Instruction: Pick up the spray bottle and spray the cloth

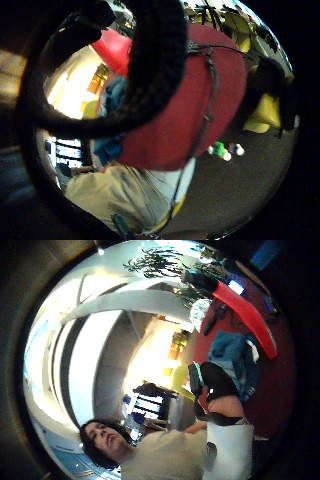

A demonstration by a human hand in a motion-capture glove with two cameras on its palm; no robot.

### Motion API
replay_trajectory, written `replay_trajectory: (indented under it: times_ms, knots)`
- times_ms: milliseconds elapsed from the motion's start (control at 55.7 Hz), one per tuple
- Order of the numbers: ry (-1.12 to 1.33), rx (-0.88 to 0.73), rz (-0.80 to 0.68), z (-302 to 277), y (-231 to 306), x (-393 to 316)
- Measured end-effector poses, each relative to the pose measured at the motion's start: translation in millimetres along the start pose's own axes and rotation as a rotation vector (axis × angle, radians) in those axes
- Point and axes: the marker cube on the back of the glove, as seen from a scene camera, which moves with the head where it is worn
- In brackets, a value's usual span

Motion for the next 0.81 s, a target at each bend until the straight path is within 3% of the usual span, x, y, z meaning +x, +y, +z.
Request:
replay_trajectory:
  times_ms: [251, 395, 520, 592, 807]
  knots:
    - [-0.241, 0.047, 0.065, 46, -71, 11]
    - [-0.185, 0.244, 0.043, 58, -108, 21]
    - [-0.167, 0.323, 0.032, 68, -123, 24]
    - [-0.156, 0.23, 0.041, 73, -119, 24]
    - [-0.125, 0.242, 0.04, 92, -139, 25]
